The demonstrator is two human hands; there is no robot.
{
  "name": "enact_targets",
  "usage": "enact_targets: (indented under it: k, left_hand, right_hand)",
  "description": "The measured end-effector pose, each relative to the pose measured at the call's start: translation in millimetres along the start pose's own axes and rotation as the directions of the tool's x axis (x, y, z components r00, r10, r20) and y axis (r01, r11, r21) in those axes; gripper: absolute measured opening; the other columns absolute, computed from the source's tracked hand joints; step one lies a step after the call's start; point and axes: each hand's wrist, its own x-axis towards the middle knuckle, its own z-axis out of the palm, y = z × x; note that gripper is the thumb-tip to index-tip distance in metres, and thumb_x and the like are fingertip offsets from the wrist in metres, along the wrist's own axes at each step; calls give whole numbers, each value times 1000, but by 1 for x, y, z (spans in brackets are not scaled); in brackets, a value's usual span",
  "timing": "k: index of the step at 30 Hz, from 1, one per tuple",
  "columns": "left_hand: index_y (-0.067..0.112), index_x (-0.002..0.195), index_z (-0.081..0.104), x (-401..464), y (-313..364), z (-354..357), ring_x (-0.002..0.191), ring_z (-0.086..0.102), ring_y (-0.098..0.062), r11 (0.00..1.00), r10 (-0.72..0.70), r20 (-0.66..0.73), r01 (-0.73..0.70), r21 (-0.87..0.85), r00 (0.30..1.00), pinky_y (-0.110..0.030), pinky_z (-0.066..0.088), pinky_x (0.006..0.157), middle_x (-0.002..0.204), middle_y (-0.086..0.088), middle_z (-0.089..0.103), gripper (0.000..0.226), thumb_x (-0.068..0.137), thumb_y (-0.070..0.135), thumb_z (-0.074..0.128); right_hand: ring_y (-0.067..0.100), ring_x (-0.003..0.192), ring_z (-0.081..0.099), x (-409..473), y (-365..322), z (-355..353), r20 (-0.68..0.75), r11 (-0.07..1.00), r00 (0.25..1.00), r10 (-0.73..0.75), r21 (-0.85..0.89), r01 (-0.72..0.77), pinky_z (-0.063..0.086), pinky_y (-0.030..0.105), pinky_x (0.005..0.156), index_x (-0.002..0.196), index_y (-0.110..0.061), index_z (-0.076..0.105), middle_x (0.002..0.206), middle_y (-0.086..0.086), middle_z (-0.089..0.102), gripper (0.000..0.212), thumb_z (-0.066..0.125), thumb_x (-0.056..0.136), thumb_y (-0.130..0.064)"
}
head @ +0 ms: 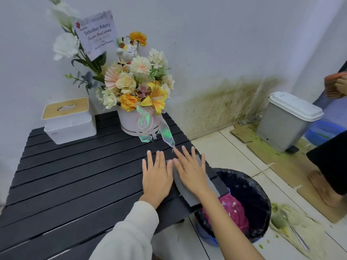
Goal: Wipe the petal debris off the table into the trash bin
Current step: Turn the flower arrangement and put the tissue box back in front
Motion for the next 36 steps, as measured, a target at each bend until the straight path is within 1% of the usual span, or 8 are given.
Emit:
enact_targets:
  k: [4, 7, 13, 19, 23, 27, 32, 36]
  left_hand:
    - [8, 147, 14, 45, -31, -45, 144, -2, -27, 991, -86, -123, 72, -115, 989, -41, 3, 116, 156, -6, 14, 65, 96, 49, 10]
    - [4, 147, 9, 86, -60, -78, 144, -1, -31, 973, -153, -154, 122, -193, 976, -42, 4, 115, 156, -13, 11, 61, 99, 40, 23]
    - [9, 148, -5, 169, -76, -115, 140, 18, -35, 775, -326, 92, 321, -545, 941, -45, 22, 113, 155, -19, 10, 77, 95, 44, 39]
    - [16, 144, -22, 209, -56, -106, 142, 0, -35, 584, -428, 215, 450, -676, 878, -38, 23, 109, 150, -29, -17, 95, 90, 30, 56]
    - [27, 147, -2, 228, -83, -98, 136, 24, -38, 577, -469, 79, 373, -727, 879, -42, 33, 104, 151, -23, 16, 83, 87, 25, 55]
    - [28, 135, 32, 238, -129, -119, 103, 58, -38, 678, -413, 60, 351, -646, 909, -44, 52, 84, 122, -17, 56, 66, 76, 37, 59]
    - [25, 137, 31, 247, -146, -125, 108, 55, -38, 653, -520, -148, 280, -704, 841, -44, 47, 88, 125, -17, 55, 69, 78, 32, 64]
    - [30, 145, 1, 244, -124, -92, 119, 46, -41, 486, -576, -13, 330, -809, 817, -49, 40, 99, 147, -15, 30, 92, 80, 30, 67]
  right_hand:
    - [13, 146, 3, 58, -53, -4, -96, 955, 994, -59, 285, 84, -3, 44, 117, 143, -35, 27, 155, -9, 21, 45, 28, 99, -41]
    - [17, 142, 23, 102, -84, -8, -123, 823, 992, 2, 564, 68, 20, 39, 113, 142, -26, 33, 150, -3, 34, 45, 33, 99, -39]
    - [24, 115, 52, 182, -89, -24, -123, 589, 966, 227, 807, -36, 42, 30, 82, 131, -14, 36, 133, 12, 49, 45, 46, 95, -38]
    - [18, 107, 58, 228, -86, -17, -71, 218, 986, 148, 975, 38, 47, 36, 94, 140, -20, 21, 128, 9, 56, 66, 61, 88, -22]
    - [11, 105, 60, 222, -93, -3, -67, 226, 996, 63, 973, 51, 52, 23, 83, 138, -30, 28, 122, -1, 59, 66, 66, 84, -25]
    - [21, 129, 40, 217, -85, -4, -14, 322, 989, 144, 946, -33, 37, 33, 98, 140, -24, 29, 141, 6, 40, 89, 78, 68, -42]
    - [13, 124, 42, 240, -83, -3, -80, 308, 991, 111, 951, 43, 34, 29, 96, 142, -27, 24, 142, -1, 41, 91, 80, 70, -29]
    - [20, 119, 53, 263, -107, 22, -19, 100, 990, 138, 995, 5, 42, 46, 104, 144, -34, 17, 138, 1, 49, 90, 75, 76, -26]
